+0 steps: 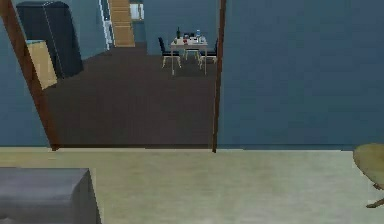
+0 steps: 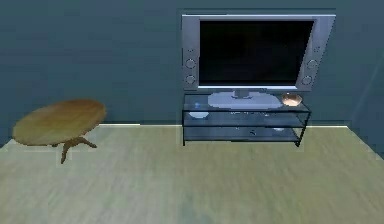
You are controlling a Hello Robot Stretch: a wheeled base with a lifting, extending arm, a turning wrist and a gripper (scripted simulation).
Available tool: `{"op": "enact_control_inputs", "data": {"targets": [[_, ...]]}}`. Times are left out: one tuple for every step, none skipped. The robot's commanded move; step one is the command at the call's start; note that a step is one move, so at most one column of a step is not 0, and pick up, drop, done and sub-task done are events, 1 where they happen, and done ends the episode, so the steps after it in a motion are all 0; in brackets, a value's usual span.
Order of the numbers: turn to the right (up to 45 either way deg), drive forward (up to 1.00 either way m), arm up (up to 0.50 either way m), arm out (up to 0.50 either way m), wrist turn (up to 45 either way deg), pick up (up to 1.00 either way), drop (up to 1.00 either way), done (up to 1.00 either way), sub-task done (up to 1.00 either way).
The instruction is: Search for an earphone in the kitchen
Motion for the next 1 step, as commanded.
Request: {"op": "enact_control_inputs", "data": {"targets": [[45.0,0.0,0.0,0.0,0.0,0.0,0.0,0.0,0.0]]}}
